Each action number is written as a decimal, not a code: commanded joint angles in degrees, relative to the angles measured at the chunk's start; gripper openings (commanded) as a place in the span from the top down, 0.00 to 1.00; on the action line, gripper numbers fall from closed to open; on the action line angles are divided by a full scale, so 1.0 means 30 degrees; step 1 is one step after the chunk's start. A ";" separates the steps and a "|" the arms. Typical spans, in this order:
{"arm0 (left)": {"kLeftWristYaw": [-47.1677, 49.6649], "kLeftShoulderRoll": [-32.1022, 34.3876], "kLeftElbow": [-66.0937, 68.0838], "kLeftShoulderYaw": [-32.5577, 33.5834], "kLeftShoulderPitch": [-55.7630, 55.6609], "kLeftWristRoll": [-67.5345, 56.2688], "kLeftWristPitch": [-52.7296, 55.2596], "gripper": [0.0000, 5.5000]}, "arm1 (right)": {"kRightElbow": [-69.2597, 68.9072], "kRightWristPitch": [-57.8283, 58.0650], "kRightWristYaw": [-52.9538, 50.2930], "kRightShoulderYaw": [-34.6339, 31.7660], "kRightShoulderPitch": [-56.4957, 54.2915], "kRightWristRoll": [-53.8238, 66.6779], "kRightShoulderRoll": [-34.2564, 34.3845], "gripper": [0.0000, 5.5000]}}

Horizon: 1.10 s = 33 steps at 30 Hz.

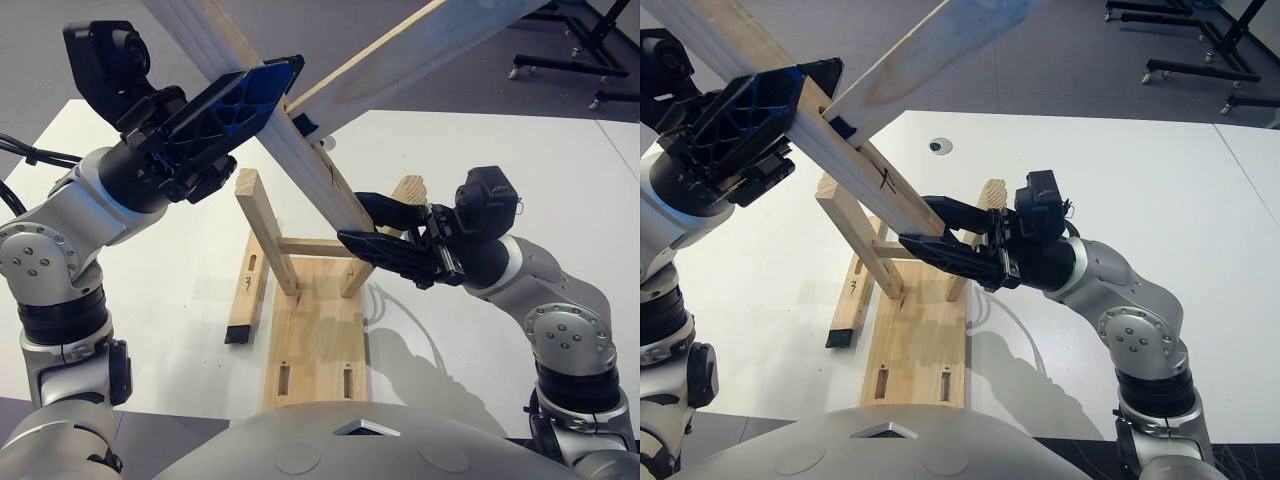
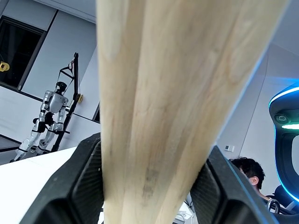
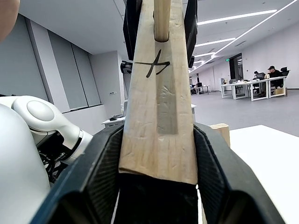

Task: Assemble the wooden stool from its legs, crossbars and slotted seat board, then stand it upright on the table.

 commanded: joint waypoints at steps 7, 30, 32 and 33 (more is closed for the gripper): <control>-0.0534 -0.0396 -0.0068 0.0023 -0.0187 -0.1037 -0.0035 0.59 | 0.0546 0.0097 0.1687 0.1848 0.0125 -0.1709 -0.0394 0.62; 0.0021 -0.0986 -0.0167 -0.0159 -0.0589 -0.0426 -0.0318 0.59 | 0.2386 0.0187 0.2155 0.4271 -0.2612 -0.3396 0.0492 0.62; 0.0062 -0.0983 -0.0562 0.0133 -0.0106 -0.0346 -0.0519 0.59 | 0.2550 0.0098 0.2318 0.3996 -0.2950 -0.3781 0.0111 0.62; 0.0001 -0.0936 -0.0647 0.0220 0.0087 -0.0272 -0.0522 0.59 | 0.2526 0.0111 0.2315 0.3732 -0.3066 -0.3803 -0.0086 0.62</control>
